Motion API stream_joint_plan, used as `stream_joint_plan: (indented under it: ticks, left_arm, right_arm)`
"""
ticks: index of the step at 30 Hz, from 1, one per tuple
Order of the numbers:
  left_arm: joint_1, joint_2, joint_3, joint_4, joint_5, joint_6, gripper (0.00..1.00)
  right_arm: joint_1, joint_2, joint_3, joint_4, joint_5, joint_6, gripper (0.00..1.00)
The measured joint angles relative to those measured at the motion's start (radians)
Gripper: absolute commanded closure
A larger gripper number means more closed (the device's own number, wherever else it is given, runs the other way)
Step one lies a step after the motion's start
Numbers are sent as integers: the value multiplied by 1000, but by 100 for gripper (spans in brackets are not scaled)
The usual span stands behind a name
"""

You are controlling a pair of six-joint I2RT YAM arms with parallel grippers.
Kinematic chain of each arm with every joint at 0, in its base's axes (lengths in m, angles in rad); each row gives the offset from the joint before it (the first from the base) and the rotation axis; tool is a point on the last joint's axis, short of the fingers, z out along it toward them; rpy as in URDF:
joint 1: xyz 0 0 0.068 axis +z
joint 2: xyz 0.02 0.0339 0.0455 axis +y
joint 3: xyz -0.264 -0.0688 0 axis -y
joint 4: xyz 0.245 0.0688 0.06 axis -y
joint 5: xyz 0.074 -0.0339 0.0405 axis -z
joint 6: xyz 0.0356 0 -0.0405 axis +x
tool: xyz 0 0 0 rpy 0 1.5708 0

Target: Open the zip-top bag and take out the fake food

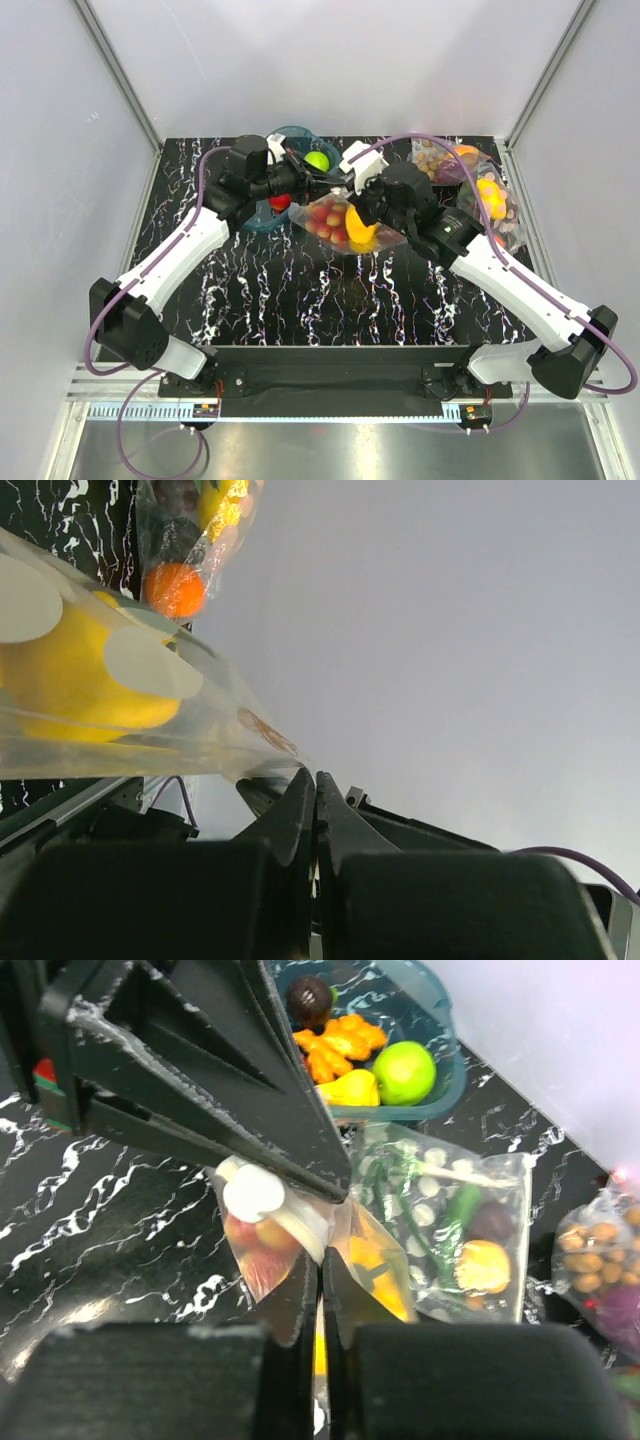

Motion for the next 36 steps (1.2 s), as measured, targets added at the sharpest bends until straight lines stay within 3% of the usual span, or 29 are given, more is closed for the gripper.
stream_joint_plan:
  ticks: [1,3,4,5,8,15,23,30,36]
  left_arm:
    - [0,0,-3,0,2,0,97]
    - [1,0,-13,5,6,5,81]
    - [2,0,-15,9,10,10,67]
    - [4,0,-16,15,12,16,46]
    - [11,-1,-16,35,22,47,25]
    - [78,-77,-80,24,33,200,14]
    - [204,-160,-142,78,68,443,6]
    - [214,-74,-137,72,185,516,6]
    - [214,-46,-105,-7,224,733,7]
  right_arm:
    - [0,-3,-6,0,-6,-2,100]
    - [0,-8,-16,-2,-23,0,100]
    - [0,-10,-19,-3,-32,0,100]
    - [0,-11,-22,-6,-46,3,100]
    - [0,-11,-30,-25,-81,16,100]
    - [-23,-11,-47,-45,-204,85,100]
    - [-149,14,-48,-47,-413,164,100]
    - [-206,61,-48,-43,-548,196,100]
    - [-242,91,-35,-33,-645,238,100]
